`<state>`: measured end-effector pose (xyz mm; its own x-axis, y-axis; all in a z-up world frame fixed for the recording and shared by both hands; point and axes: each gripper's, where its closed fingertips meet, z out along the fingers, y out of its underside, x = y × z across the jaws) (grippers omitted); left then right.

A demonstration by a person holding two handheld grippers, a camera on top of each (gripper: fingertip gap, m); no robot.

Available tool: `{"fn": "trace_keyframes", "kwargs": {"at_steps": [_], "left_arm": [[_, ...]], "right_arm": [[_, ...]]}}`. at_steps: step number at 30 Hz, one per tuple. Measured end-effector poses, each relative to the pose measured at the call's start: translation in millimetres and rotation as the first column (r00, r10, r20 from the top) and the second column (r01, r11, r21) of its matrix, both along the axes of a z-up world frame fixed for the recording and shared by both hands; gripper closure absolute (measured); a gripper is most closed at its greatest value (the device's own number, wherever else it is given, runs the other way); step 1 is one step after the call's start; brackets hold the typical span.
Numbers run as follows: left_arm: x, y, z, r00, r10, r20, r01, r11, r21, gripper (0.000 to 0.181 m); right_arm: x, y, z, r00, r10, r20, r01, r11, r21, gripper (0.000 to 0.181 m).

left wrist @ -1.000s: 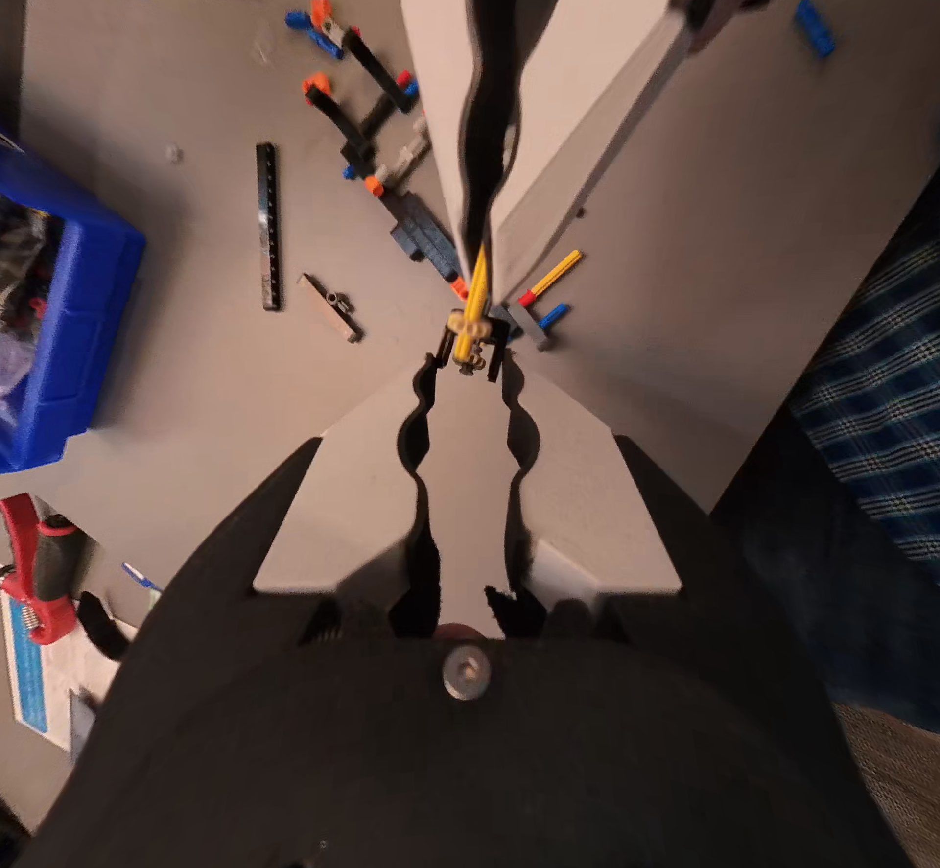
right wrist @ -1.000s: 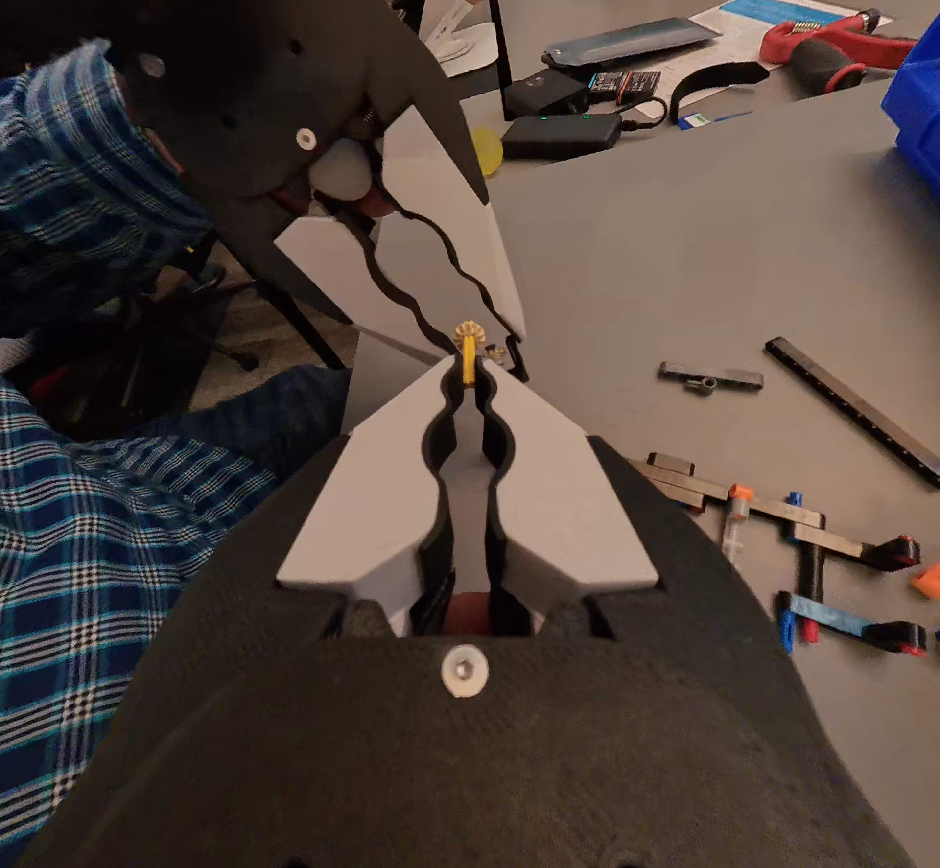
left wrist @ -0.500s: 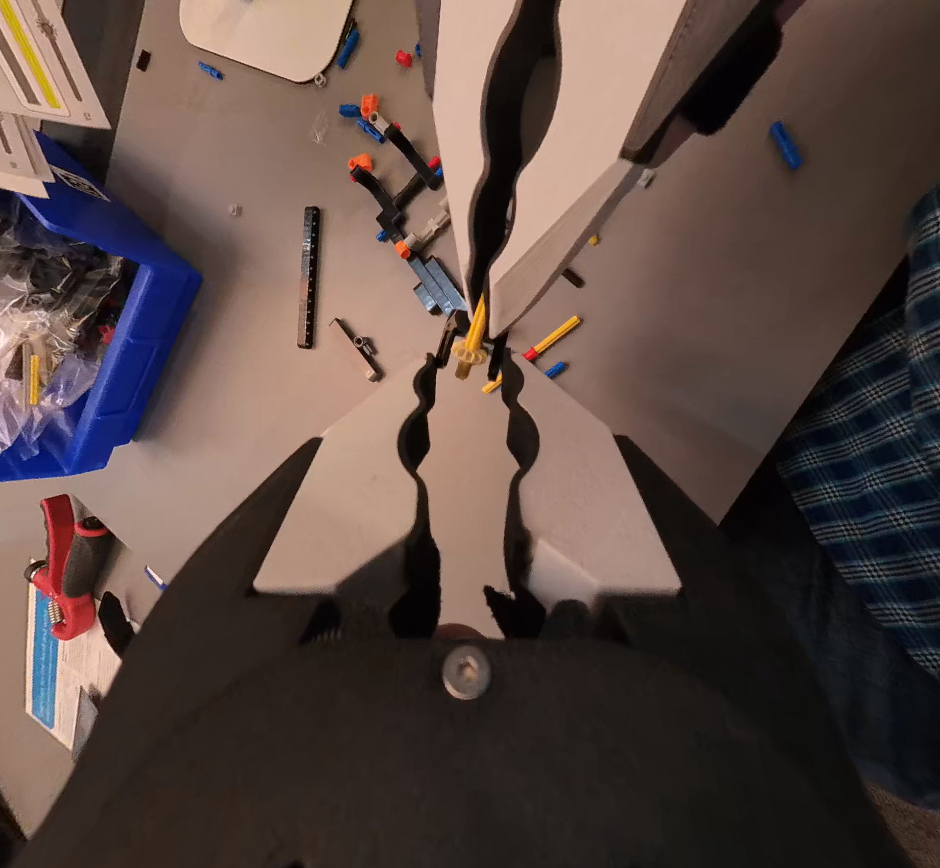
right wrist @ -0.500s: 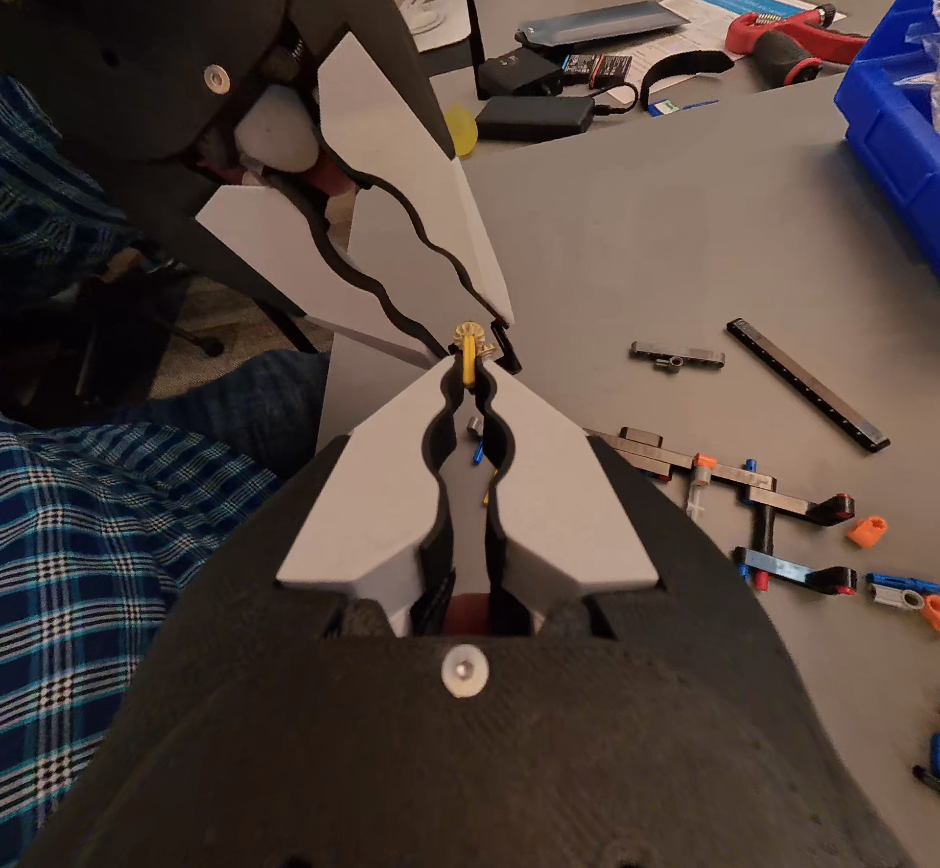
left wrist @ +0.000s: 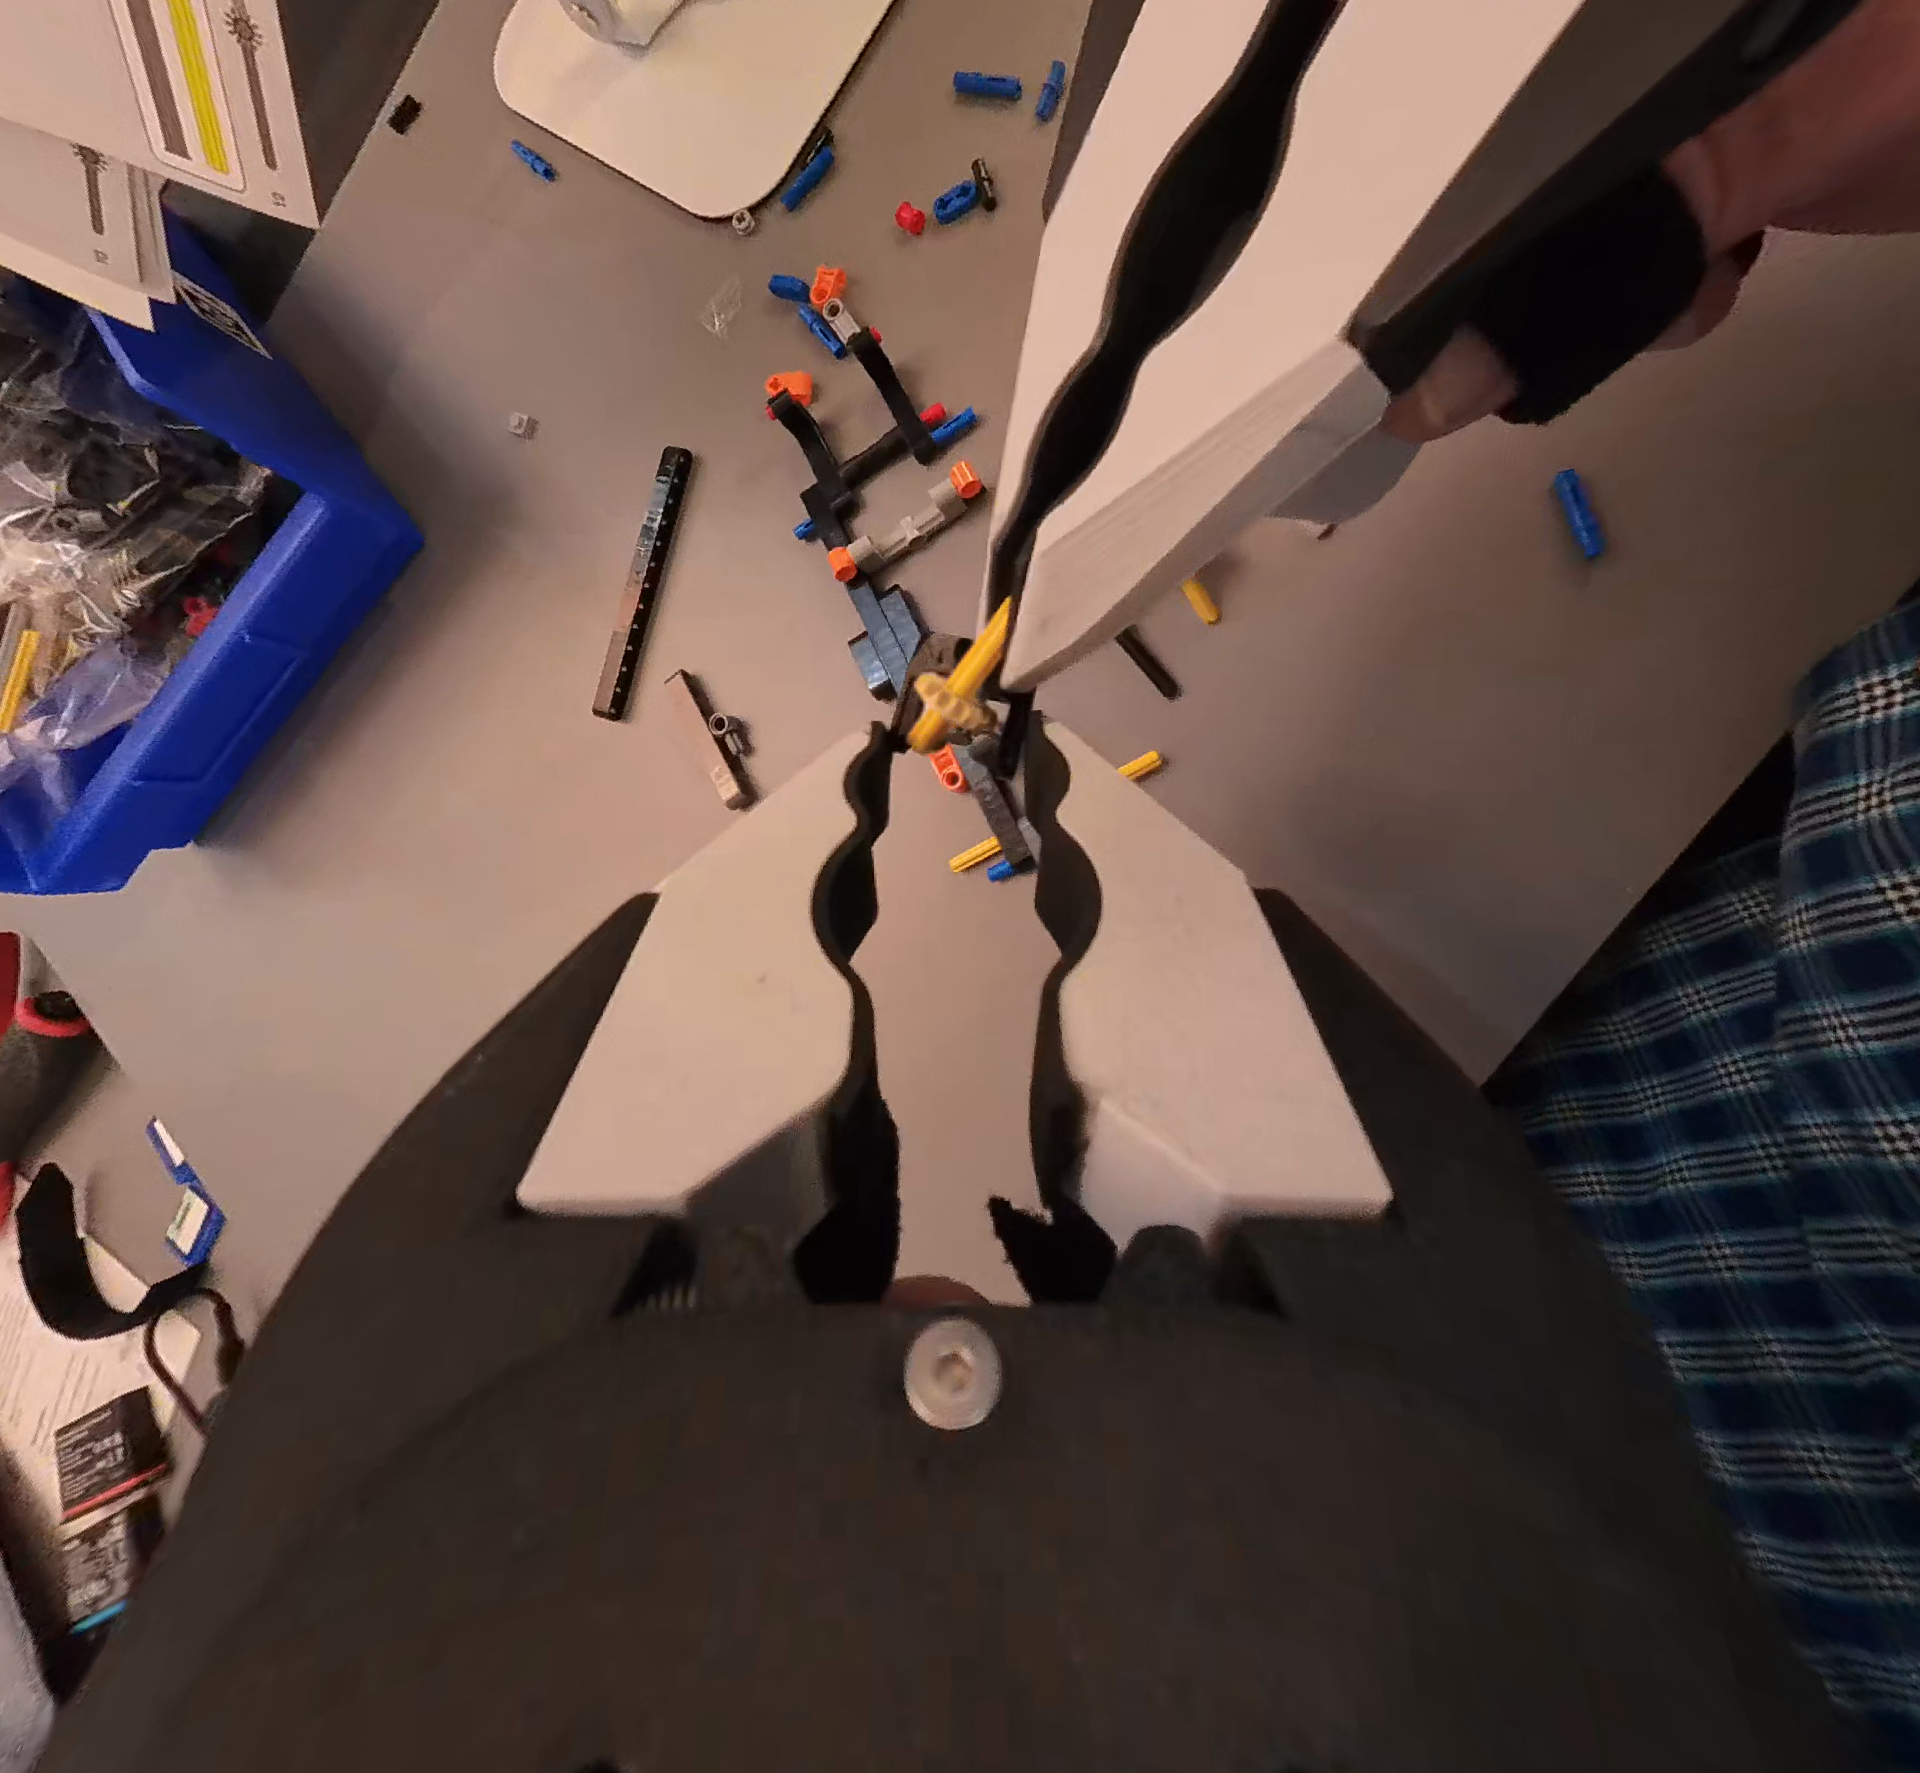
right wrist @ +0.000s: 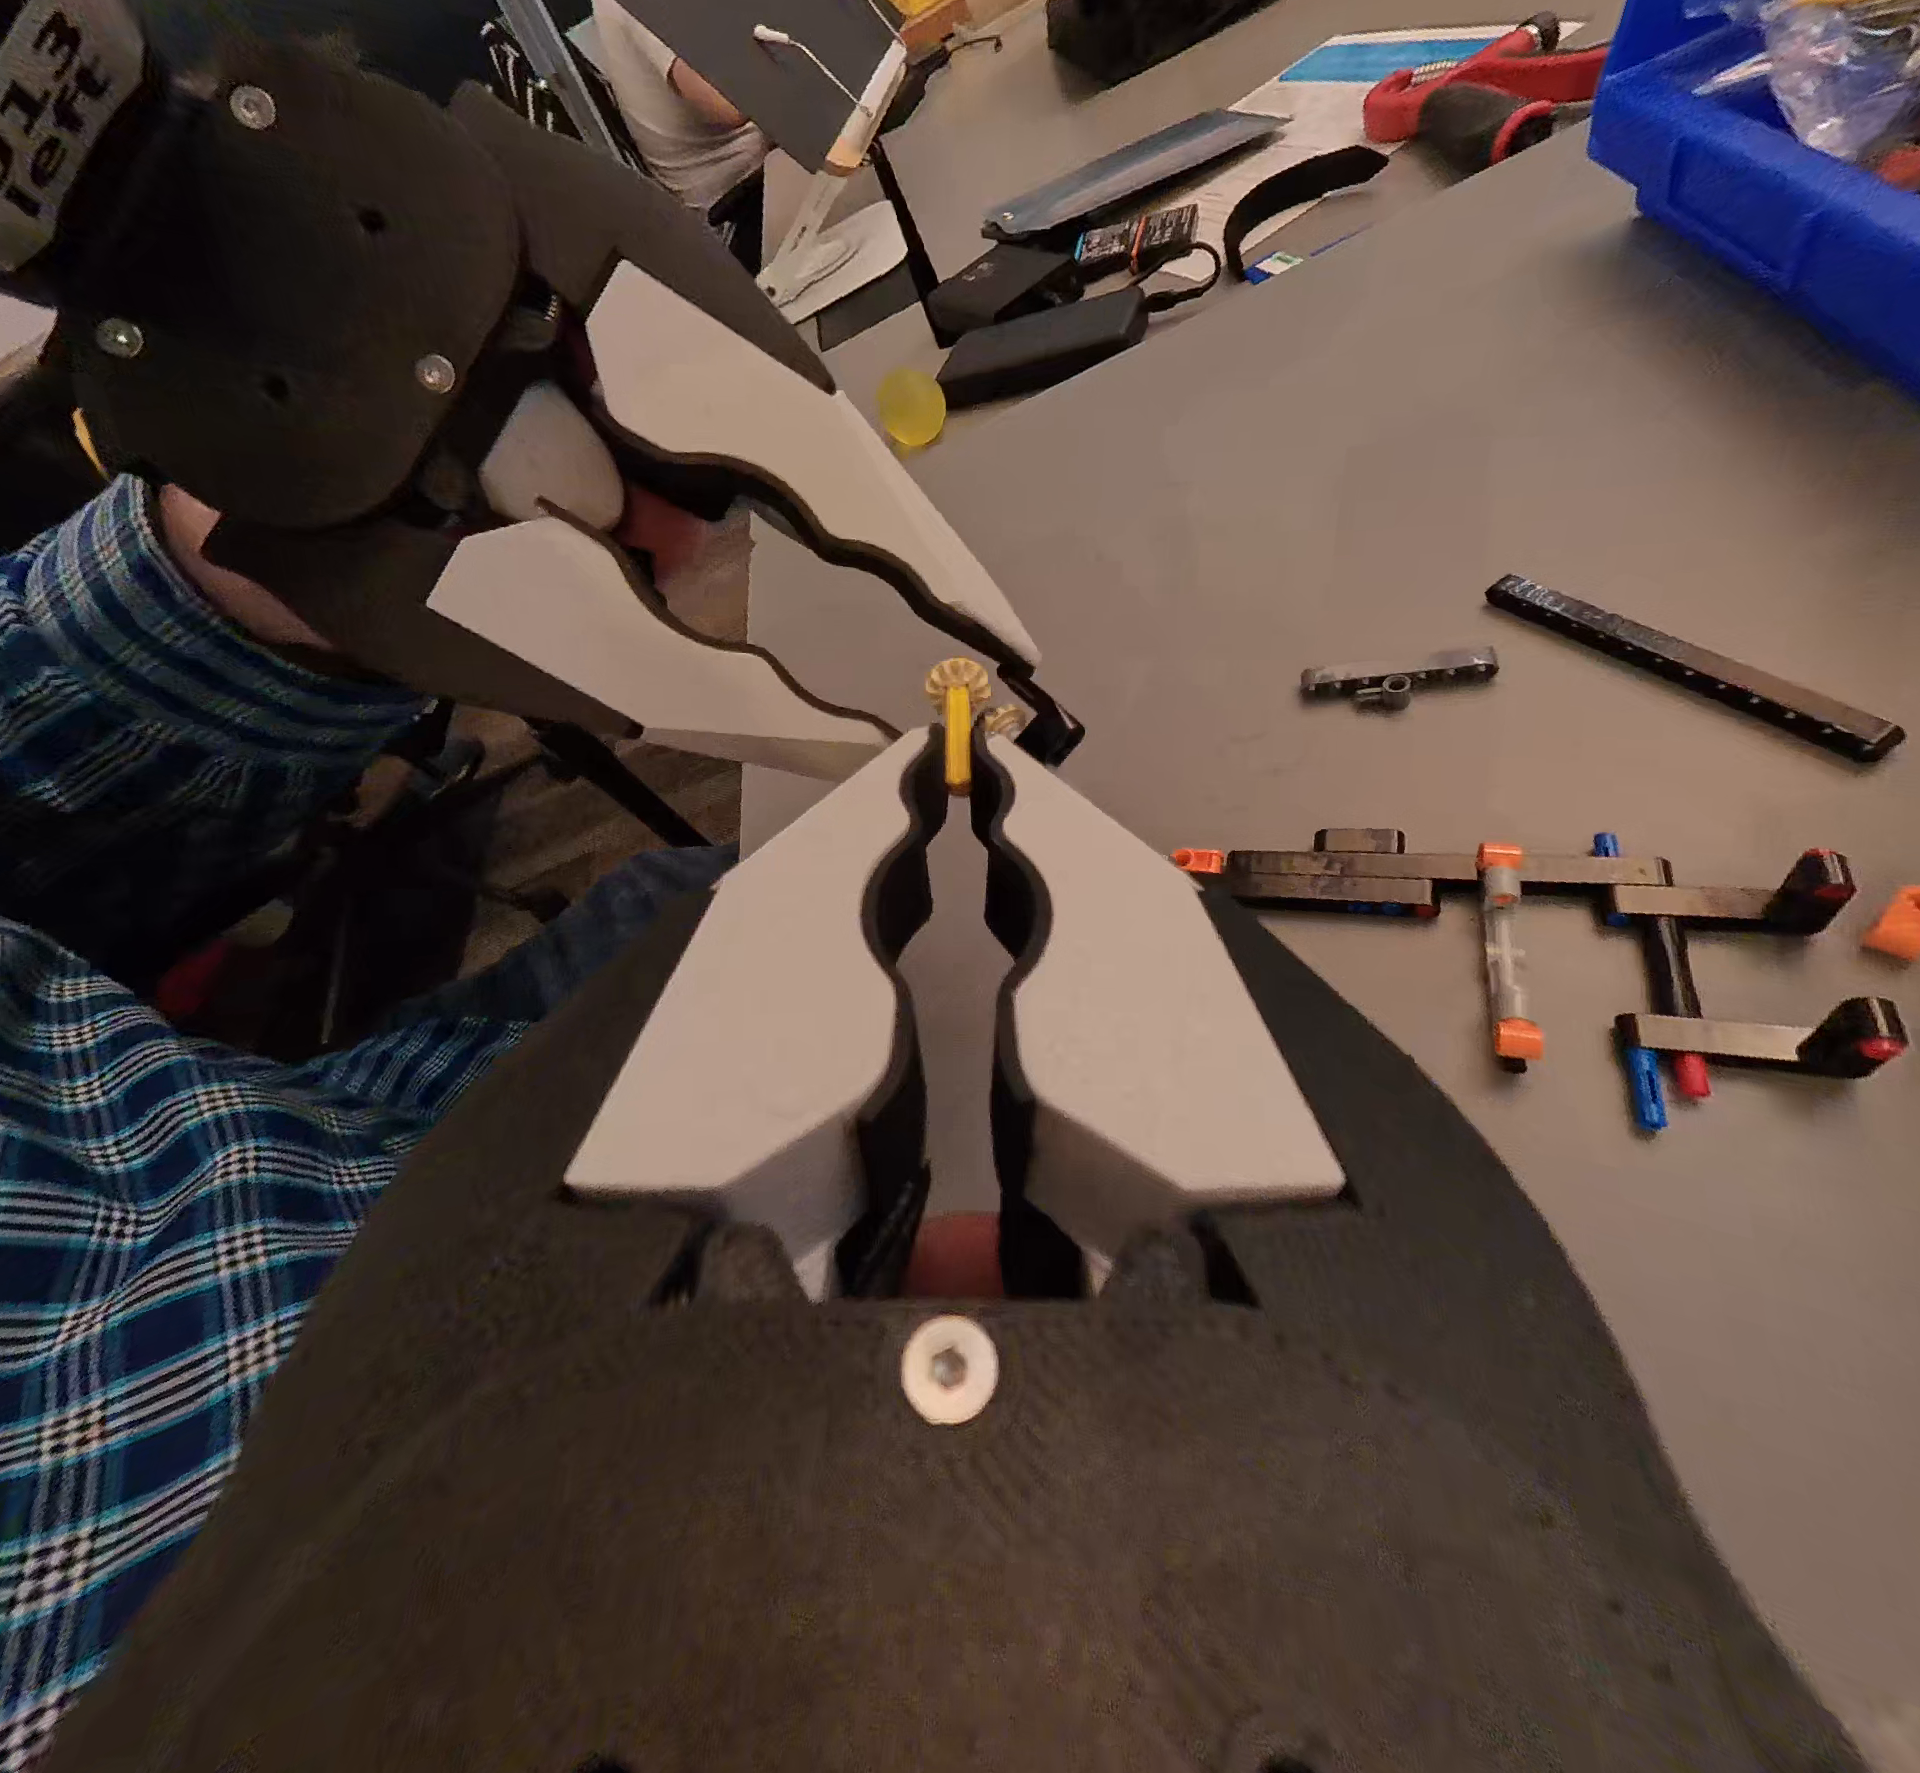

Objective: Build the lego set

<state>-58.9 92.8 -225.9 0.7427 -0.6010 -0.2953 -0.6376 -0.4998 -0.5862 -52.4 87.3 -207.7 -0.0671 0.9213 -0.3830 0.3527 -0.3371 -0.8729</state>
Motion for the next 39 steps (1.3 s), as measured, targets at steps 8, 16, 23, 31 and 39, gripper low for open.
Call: {"fn": "trace_keyframes", "kwargs": {"at_steps": [8,16,23,31,39], "left_arm": [[0,-1,0,0.994,0.08,0.073,-0.08,0.997,-0.013,0.159],[5,3,-3,0.986,0.121,0.111,-0.118,0.992,-0.034,0.159],[1,5,-6,0.981,0.152,0.118,-0.148,0.988,-0.041,0.159],[-3,6,-7,0.96,0.195,0.203,-0.184,0.98,-0.069,0.159],[-35,-15,-28,0.907,0.338,0.252,-0.316,0.941,-0.122,0.158]], "right_arm": [[-1,5,-3,0.998,-0.049,0.041,0.041,0.983,0.18,0.18],[1,10,-6,0.992,-0.094,0.085,0.047,0.895,0.443,0.18],[6,16,-4,0.99,-0.115,0.086,0.057,0.864,0.501,0.18],[12,16,-9,0.989,-0.105,0.108,0.05,0.905,0.422,0.18],[15,6,-20,0.987,-0.07,0.142,0.009,0.92,0.392,0.18]]}}
